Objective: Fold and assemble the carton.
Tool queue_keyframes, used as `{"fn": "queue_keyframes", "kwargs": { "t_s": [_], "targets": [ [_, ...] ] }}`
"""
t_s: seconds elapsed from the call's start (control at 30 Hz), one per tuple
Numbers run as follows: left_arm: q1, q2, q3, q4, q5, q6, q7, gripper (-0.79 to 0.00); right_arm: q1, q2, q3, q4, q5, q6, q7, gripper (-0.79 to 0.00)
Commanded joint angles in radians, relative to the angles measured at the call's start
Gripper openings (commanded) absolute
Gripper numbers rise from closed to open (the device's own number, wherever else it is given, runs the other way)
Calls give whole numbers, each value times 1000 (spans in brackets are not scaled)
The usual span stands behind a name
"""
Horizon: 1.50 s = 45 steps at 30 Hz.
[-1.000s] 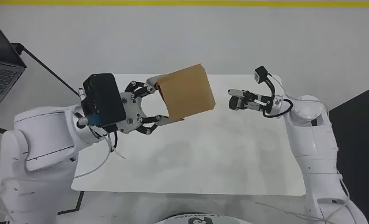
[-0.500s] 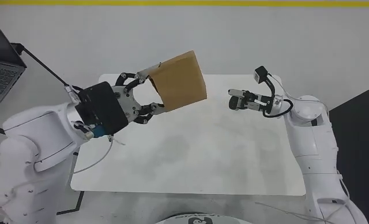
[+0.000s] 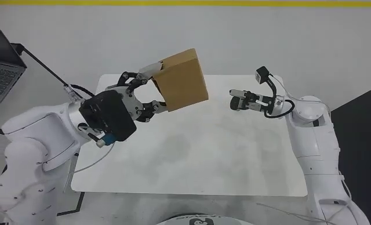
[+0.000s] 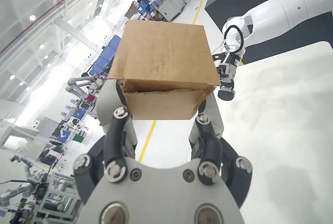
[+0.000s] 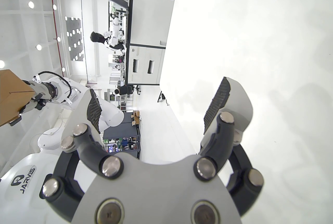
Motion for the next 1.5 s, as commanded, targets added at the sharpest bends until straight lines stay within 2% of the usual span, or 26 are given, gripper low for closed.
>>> {"fn": "queue_keyframes", "kwargs": {
  "t_s": [0.0, 0.1, 0.23, 0.33, 0.4, 0.7, 0.8, 1.17, 1.47],
  "targets": [
    [-21, 4, 7, 0, 151, -18, 41, -785, 0, 0, 0, 0, 0, 0, 0, 0],
    [-30, 9, 29, 0, 379, 35, 168, -785, 0, 0, 0, 0, 0, 0, 0, 0],
    [1, 22, 61, 0, 666, 148, 392, -785, 0, 0, 0, 0, 0, 0, 0, 0],
    [37, 31, 72, 0, 819, 247, 539, -785, 0, 0, 0, 0, 0, 0, 0, 0],
    [70, 37, 75, 0, 893, 285, 589, -785, 0, 0, 0, 0, 0, 0, 0, 0],
    [80, 37, 75, 6, 900, 296, 585, -785, 0, 0, 0, 0, 0, 0, 0, 0],
    [104, 31, 82, 40, 816, 371, 605, -785, 0, 0, 0, 0, 0, 0, 0, 0],
    [107, 42, 46, 123, 988, 618, 848, -785, 0, 0, 0, 0, 0, 0, 0, 0],
    [93, 49, 20, 152, 1131, 801, 965, -785, 0, 0, 0, 0, 0, 0, 0, 0]
  ]
}}
